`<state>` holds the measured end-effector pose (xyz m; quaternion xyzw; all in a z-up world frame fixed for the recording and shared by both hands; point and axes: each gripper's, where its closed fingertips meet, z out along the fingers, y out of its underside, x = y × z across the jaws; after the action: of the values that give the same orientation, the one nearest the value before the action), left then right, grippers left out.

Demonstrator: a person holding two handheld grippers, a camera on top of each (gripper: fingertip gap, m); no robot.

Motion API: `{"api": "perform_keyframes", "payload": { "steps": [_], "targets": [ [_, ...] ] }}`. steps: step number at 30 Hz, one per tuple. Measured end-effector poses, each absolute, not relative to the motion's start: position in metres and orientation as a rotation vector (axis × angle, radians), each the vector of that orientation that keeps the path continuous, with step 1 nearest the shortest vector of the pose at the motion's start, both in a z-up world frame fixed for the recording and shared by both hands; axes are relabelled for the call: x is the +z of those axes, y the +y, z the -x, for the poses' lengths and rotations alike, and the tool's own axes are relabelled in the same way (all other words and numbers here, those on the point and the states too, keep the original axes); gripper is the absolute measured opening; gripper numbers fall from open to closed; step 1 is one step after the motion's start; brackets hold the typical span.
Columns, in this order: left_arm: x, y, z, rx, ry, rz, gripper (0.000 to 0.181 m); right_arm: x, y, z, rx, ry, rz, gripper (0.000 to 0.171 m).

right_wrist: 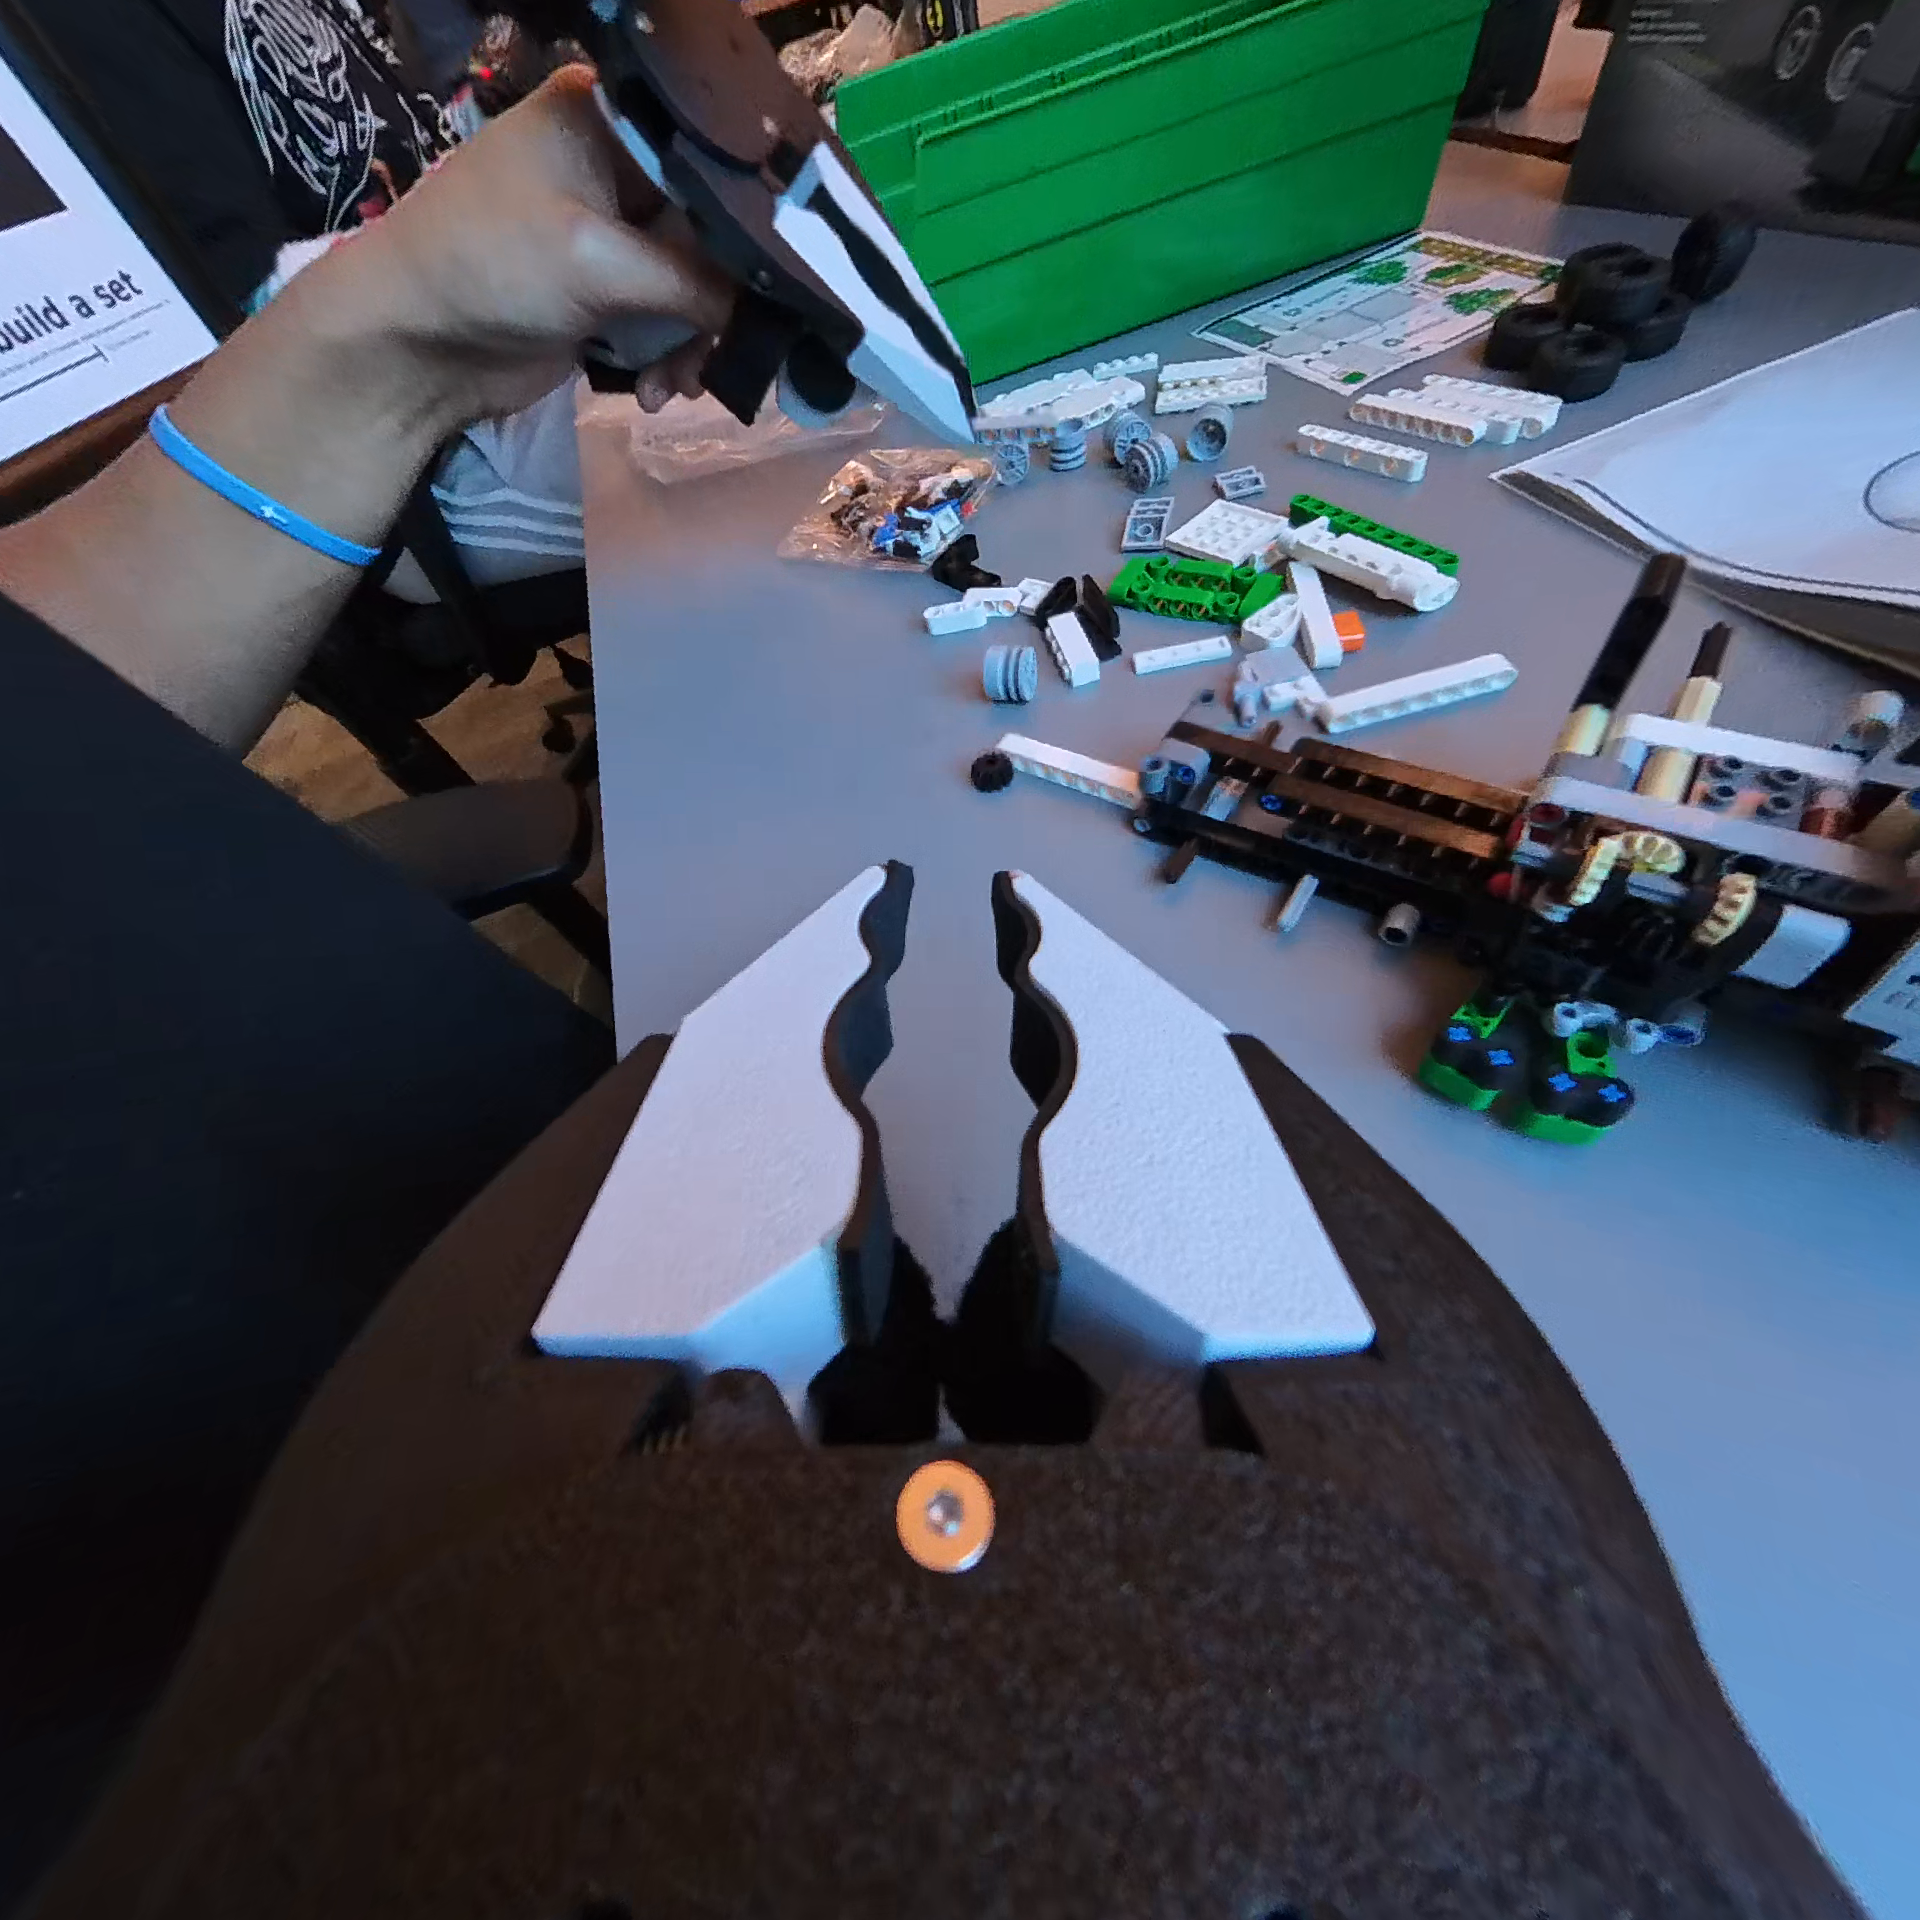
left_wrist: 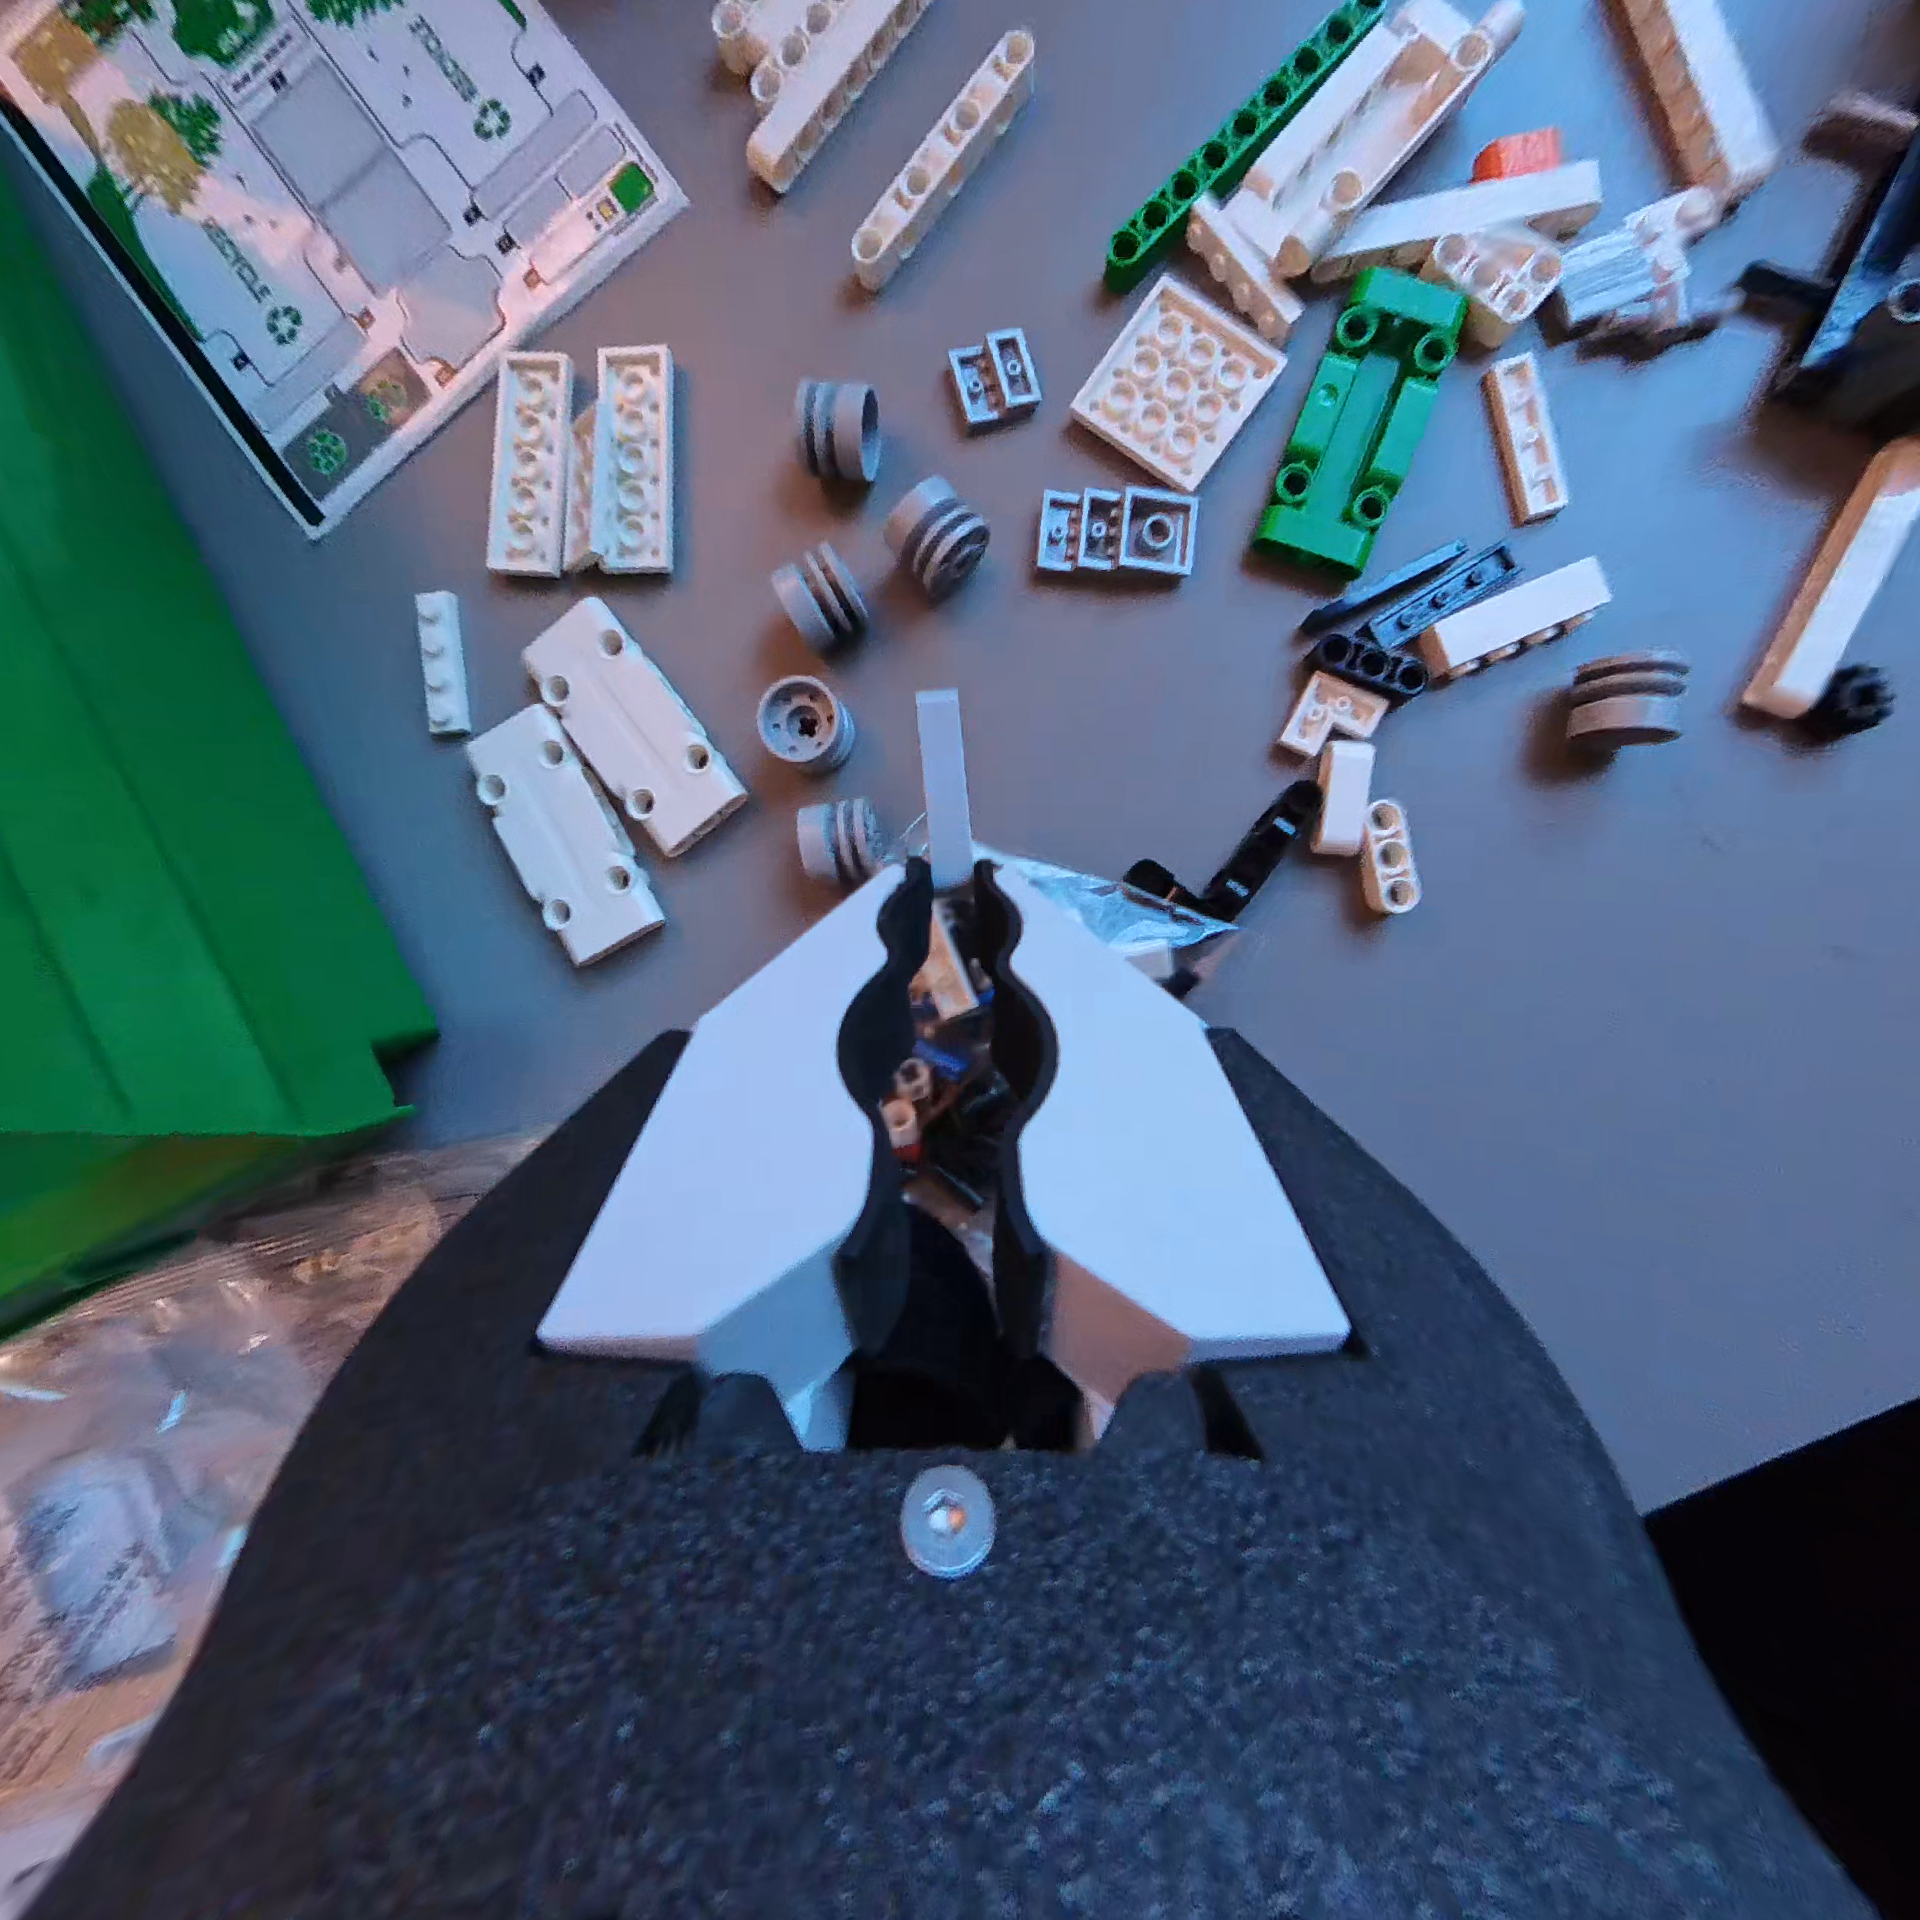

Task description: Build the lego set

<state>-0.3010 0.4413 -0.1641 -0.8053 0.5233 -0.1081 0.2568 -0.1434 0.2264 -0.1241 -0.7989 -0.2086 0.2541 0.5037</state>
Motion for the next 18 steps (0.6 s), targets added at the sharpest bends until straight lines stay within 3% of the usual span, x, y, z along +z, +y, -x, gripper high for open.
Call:
{"api": "perform_keyframes", "payload": {
  "steps": [8, 18],
  "targets": [
    [-0.150, 0.455, 0.318, -0.214, 1.448, 2.167, 0.006, -0.122, 0.235, 0.155, 0.622, -0.549, 1.921, 0.015],
    [-0.136, 0.483, 0.280, -0.260, 1.458, 2.141, 0.006, -0.122, 0.242, 0.172, 0.639, -0.567, 1.915, 0.015]
  ]
}}
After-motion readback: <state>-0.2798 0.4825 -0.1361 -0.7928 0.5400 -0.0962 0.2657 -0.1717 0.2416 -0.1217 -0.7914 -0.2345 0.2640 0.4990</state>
